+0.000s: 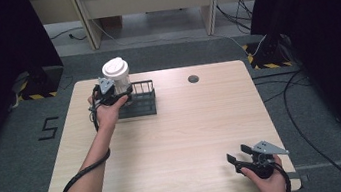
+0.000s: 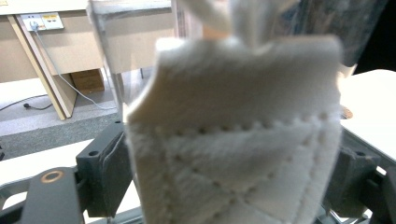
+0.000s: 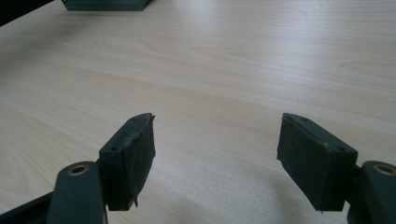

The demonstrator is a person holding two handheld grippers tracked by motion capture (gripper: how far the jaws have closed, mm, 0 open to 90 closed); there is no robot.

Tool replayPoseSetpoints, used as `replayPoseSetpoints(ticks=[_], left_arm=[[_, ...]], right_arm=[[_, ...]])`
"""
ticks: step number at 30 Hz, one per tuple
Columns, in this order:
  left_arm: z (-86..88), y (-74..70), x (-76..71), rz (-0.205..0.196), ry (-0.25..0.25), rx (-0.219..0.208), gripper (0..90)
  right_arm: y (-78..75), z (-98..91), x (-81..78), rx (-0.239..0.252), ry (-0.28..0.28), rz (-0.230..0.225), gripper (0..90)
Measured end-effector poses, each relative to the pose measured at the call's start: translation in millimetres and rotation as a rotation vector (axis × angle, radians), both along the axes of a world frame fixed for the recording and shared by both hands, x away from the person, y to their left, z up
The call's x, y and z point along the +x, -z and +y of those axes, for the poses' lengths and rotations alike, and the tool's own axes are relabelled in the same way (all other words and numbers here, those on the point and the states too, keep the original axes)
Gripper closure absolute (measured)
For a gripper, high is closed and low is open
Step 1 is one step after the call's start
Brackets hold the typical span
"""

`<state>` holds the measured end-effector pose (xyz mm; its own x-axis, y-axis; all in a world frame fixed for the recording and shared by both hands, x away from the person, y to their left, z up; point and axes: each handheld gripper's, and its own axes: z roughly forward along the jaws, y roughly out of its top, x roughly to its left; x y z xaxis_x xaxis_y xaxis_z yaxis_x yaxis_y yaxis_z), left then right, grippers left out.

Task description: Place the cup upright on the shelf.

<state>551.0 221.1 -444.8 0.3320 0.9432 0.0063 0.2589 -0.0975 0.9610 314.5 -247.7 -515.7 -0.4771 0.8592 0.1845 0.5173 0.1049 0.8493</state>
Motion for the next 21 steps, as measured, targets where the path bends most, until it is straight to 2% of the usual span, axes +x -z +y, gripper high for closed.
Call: replayPoseSetpoints(ticks=[21], left_arm=[[-0.9, 10.9, 1.1, 0.026, -0.004, 0.0, 17.2]], right_arm=[[-0.1, 0.2, -0.2, 0.002, 0.002, 0.002, 28.2]])
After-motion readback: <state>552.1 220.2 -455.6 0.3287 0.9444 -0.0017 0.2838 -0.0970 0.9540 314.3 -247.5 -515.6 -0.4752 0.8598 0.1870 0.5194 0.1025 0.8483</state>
